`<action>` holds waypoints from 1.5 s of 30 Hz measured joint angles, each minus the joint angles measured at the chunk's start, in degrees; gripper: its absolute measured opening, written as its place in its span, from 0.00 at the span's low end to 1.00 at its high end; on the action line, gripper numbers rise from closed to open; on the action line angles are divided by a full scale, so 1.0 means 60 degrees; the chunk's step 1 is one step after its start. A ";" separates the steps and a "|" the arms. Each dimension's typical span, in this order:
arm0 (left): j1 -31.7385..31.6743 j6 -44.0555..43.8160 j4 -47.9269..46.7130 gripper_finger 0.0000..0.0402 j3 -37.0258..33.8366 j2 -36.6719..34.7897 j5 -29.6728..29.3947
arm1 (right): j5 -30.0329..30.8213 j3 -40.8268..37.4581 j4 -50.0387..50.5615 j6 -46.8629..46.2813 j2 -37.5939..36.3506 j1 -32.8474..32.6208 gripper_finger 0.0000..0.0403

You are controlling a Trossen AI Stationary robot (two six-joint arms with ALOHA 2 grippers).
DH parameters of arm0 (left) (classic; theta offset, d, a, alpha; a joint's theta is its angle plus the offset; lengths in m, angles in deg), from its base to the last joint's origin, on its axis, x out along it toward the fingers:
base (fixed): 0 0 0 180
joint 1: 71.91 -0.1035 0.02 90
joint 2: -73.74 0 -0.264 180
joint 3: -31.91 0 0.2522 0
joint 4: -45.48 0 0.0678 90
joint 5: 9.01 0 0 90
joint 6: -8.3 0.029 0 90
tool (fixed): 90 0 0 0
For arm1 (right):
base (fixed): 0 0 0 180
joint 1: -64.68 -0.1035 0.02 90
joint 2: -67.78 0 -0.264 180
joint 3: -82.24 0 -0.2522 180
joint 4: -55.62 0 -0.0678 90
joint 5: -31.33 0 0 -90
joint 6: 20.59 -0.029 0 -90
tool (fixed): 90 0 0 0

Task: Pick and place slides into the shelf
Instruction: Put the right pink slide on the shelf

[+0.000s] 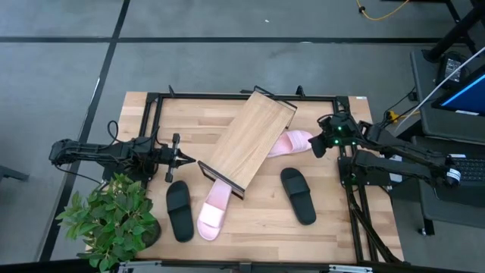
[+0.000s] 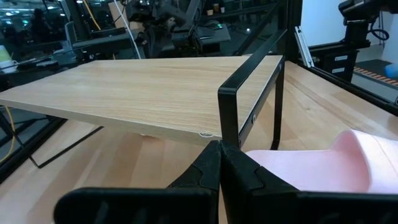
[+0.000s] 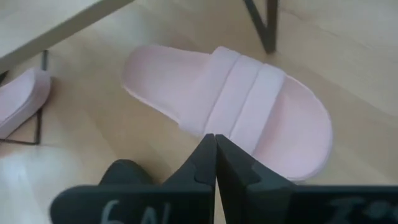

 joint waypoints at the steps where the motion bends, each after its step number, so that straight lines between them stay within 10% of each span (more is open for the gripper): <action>1: -0.0001 0.0000 0.0000 0.00 0.0000 -0.0003 0.0001 | 0.0101 0.0000 0.0023 0.0000 0.0047 0.0000 0.02; 45: 0.0000 -0.0080 -0.0004 0.00 0.0001 -0.0004 0.0001 | 0.0302 -0.0004 -0.0039 0.0997 0.0525 0.0000 0.02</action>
